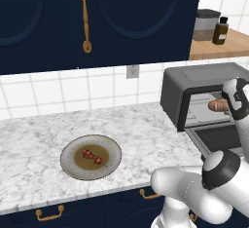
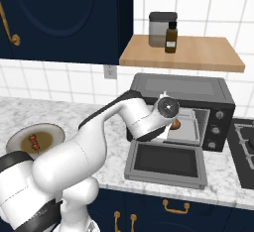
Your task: Pick up the kebab skewer and baguette bread, and place them inside the toaster oven. Close the toaster oven door and start by setting the timer.
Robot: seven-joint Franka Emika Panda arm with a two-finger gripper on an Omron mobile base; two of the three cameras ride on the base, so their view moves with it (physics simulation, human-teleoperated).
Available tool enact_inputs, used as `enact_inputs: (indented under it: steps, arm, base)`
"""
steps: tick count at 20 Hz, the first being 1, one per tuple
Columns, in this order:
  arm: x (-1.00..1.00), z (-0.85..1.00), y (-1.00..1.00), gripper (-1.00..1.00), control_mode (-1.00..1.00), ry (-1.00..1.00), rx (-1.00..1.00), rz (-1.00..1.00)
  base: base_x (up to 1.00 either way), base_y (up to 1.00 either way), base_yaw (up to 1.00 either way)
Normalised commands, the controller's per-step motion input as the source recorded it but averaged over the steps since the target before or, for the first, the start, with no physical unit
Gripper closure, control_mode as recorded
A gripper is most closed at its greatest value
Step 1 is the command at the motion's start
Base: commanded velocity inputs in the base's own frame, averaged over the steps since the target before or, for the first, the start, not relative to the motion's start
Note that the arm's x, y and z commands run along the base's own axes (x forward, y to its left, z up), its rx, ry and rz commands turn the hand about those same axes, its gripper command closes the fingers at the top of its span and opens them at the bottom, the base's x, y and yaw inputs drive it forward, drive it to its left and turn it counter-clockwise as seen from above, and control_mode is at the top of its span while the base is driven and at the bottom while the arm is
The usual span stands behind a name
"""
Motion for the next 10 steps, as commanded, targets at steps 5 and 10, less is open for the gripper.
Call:
enact_inputs:
  steps: [5, 10]
  arm:
    - [0.14, -0.26, -0.02, 1.0, -1.0, 0.0, 0.0, 0.0]
    - [0.29, -0.05, 0.0, 1.0, -1.0, 0.0, 0.0, 0.0]
  base:
    - [0.0, 0.0, 0.0]
    - [0.0, 0.0, 0.0]
